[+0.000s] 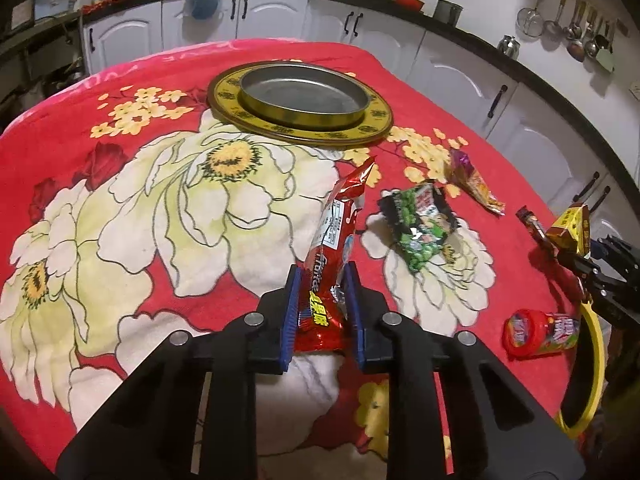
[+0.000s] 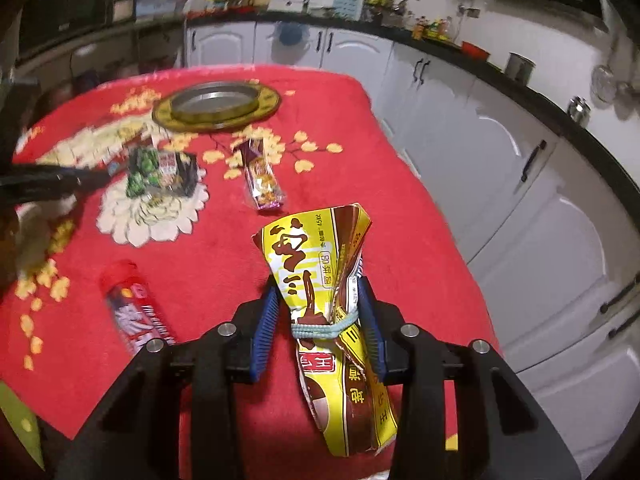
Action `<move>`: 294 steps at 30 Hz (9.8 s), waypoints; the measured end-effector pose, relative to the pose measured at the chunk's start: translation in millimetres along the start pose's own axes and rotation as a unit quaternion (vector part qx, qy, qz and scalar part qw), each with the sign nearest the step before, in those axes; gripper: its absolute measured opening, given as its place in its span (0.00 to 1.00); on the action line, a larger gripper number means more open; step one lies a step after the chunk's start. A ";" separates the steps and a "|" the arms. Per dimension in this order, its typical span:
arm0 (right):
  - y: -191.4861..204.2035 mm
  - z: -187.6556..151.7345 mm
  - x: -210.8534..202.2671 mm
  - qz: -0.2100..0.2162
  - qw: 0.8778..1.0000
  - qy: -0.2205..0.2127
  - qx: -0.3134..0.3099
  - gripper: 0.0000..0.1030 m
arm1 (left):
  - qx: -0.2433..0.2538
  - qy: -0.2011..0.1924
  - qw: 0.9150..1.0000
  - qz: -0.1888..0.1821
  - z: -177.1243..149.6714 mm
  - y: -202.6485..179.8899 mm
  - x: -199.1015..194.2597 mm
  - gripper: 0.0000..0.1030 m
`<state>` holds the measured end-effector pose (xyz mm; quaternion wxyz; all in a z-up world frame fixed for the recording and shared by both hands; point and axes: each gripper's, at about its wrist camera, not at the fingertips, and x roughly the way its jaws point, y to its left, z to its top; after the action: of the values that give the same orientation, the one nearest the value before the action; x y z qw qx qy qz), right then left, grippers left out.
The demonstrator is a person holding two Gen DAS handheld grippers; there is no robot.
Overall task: Collect trash
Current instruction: 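Grasp the red candy wrapper with the left tool while the right tool grasps the yellow snack bag, then lift the red wrapper and yellow snack bag and carry them over the bin, then open the right tool to drop the snack bag while the left tool releases the red wrapper, then move both tools away from the bin back over the table, then move the right tool toward the chocolate bar on the table, then grasp the Energy chocolate bar with the right tool while the left tool grasps the candy tube, then carry the chocolate bar and candy tube over the yellow bin with both tools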
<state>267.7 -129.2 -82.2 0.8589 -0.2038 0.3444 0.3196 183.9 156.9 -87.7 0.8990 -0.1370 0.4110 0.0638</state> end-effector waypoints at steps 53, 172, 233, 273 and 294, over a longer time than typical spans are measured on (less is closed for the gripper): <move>-14.4 -57.5 -162.6 0.016 0.978 -0.112 0.177 0.36 | 0.140 -0.095 0.976 -0.136 -32.2 -130.2 -99.8 0.06; -124.9 -184.0 -219.3 -0.096 0.924 -0.134 0.344 0.69 | 0.245 -0.033 0.944 -0.220 -111.5 -301.7 -67.0 0.89; -46.7 -29.4 -137.2 -0.015 0.973 -0.119 0.198 0.70 | 0.009 -0.009 0.991 -0.136 -70.5 -123.2 -53.9 0.89; -76.4 -38.3 15.2 0.086 0.978 0.029 0.188 0.18 | -0.100 0.064 0.983 -0.137 -26.4 -152.1 31.3 0.60; -63.5 -83.9 -57.4 0.080 0.962 -0.042 0.259 0.18 | 0.000 0.023 0.993 -0.118 -36.0 -171.1 21.6 0.24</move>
<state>240.7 -245.7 -89.5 0.8675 0.0677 0.3943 0.2956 211.0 -17.1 -93.4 0.8905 -0.1856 0.4129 -0.0461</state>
